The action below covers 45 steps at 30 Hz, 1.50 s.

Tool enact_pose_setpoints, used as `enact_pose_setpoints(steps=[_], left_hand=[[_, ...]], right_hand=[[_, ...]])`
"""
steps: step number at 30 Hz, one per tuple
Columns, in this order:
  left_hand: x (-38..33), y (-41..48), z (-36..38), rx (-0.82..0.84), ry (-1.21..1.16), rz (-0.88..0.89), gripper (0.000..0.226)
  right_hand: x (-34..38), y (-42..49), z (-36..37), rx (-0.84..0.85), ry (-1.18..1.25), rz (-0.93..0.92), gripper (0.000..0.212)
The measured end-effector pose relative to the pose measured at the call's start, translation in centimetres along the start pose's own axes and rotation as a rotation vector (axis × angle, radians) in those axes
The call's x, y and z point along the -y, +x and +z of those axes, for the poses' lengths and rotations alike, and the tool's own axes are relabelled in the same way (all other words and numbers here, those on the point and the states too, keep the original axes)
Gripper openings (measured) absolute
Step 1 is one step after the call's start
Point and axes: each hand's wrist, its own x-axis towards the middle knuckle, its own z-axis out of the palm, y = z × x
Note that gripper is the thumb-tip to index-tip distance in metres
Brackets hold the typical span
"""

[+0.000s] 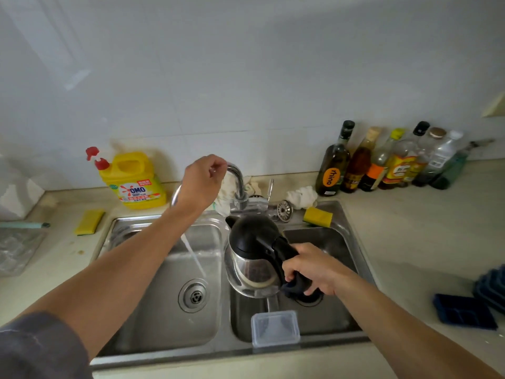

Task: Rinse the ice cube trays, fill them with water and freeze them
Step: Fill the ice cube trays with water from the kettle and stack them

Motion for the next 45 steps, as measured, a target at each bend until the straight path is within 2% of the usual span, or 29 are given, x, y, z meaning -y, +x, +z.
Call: enact_pose_setpoints(steps=[4,8,11,15,17,20,24,28,31,33,38,40,42,43,45], left_hand=[[-1.8,2.1,6.6,0.309,0.154,0.134,0.021],[-1.0,5.0,14.1,0.643,0.407,0.285,0.036],[1.2,6.0,19.0,0.825,0.713,0.382,0.044],[4.3,6.8,22.2,0.908,1.155,0.497,0.058],[5.4,7.3,22.5,0.914,1.287,0.504,0.068],[6.0,7.4,22.3,0.872,1.363,0.5,0.074],[5.4,7.6,21.5,0.855,1.354,0.45,0.07],[3.8,6.0,21.8,0.813,1.105,0.325,0.062],[1.4,1.0,23.0,0.622,0.542,0.202,0.037],[-0.6,-4.0,23.7,0.55,0.131,-0.06,0.029],[-4.6,-16.3,25.5,0.488,-0.684,-0.74,0.019],[-6.1,-19.4,26.8,0.415,-0.879,-0.925,0.024],[-7.5,-21.3,27.9,0.367,-0.996,-1.017,0.026],[-8.1,-22.0,28.2,0.353,-1.03,-1.041,0.026],[-8.9,-22.9,28.5,0.341,-1.066,-1.065,0.025]], right_hand=[[-1.8,-2.2,-4.3,-0.096,0.002,0.025,0.016],[-3.9,-3.7,-7.7,-0.25,0.029,0.062,0.016],[-5.5,-4.1,-9.5,-0.326,0.102,0.076,0.013],[-6.9,-4.4,-11.3,-0.387,0.141,0.123,0.014],[-7.2,-4.6,-11.9,-0.409,0.169,0.146,0.014],[-7.3,-4.6,-12.6,-0.413,0.217,0.154,0.016],[-7.9,-5.1,-13.8,-0.392,0.183,0.146,0.014],[-8.3,-5.9,-15.1,-0.351,0.118,0.122,0.014],[-8.2,-6.6,-16.6,-0.33,0.043,0.092,0.012],[-8.1,-7.2,-17.7,-0.315,-0.018,0.068,0.01],[-8.0,-8.6,-20.3,-0.217,-0.101,0.027,0.011],[-8.0,-9.0,-20.9,-0.152,-0.125,0.016,0.02],[-7.8,-9.3,-21.4,-0.103,-0.175,0.028,0.029],[-7.7,-9.5,-21.6,-0.082,-0.204,0.042,0.028],[-7.1,-9.9,-21.8,-0.051,-0.261,0.068,0.014]])
